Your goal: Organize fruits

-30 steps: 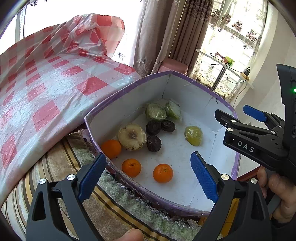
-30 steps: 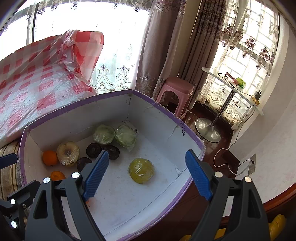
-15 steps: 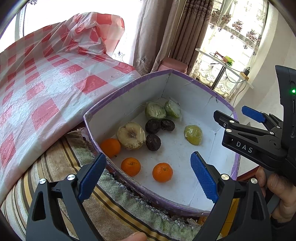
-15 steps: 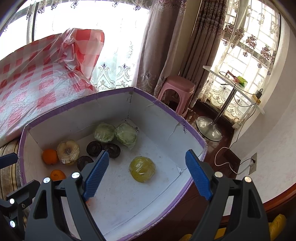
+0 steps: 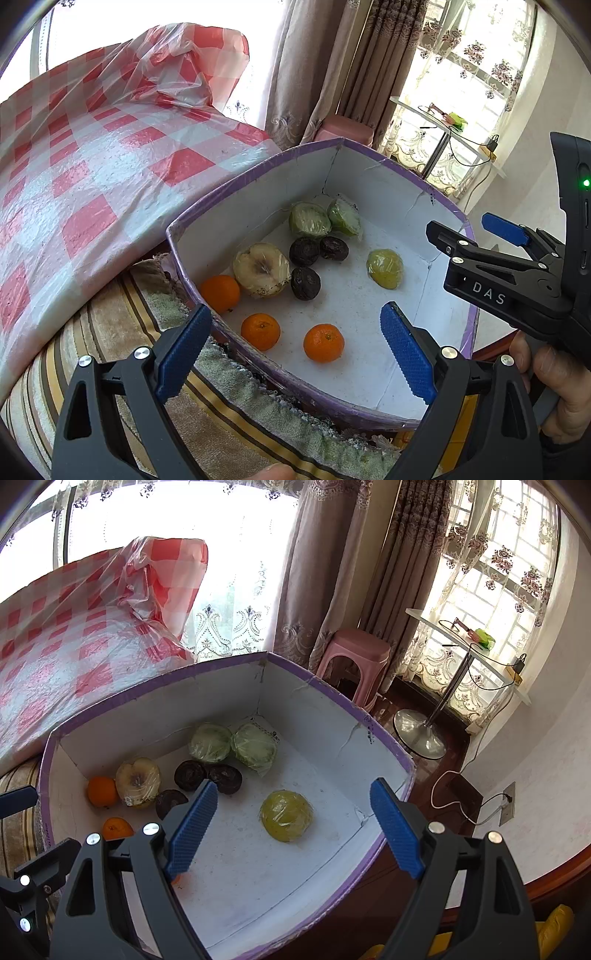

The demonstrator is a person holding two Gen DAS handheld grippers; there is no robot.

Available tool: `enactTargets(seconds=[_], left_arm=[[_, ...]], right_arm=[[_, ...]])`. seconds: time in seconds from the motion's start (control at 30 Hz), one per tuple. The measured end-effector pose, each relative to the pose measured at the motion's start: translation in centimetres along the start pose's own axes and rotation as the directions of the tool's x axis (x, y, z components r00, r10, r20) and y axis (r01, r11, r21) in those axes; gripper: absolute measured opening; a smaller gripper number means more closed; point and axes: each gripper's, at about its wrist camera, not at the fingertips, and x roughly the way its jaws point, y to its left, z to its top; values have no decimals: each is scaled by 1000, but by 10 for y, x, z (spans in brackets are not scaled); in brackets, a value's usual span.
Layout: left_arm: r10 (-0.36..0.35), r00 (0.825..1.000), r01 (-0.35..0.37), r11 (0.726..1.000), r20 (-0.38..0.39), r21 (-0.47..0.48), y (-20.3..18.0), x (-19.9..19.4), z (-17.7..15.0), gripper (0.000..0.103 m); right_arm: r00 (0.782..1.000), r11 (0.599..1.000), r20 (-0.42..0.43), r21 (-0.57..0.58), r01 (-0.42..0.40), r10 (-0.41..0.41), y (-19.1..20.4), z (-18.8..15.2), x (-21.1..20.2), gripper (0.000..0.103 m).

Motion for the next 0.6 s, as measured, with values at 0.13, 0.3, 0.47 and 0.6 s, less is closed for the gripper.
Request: enactTargets(seconds=[0.13, 0.3, 0.47, 0.6], left_arm=[[-8, 1000, 8, 1000, -5, -11, 1, 0, -1, 89], [1, 1000, -1, 1000, -10, -11, 1, 2, 2, 89], [0, 1000, 0, 1000, -16, -6, -1, 2, 7, 90], [2, 1000, -2, 1000, -26, 0, -4, 5, 12, 90]], right_arm=[[1000, 1000, -2, 3, -3, 3, 0, 0, 0, 85], [1000, 1000, -5, 8, -5, 5, 1, 0, 1, 85], [1000, 999, -22, 26, -20, 21, -2, 0, 3, 85], [999, 998, -37, 42, -38, 39, -4, -1, 7, 85]])
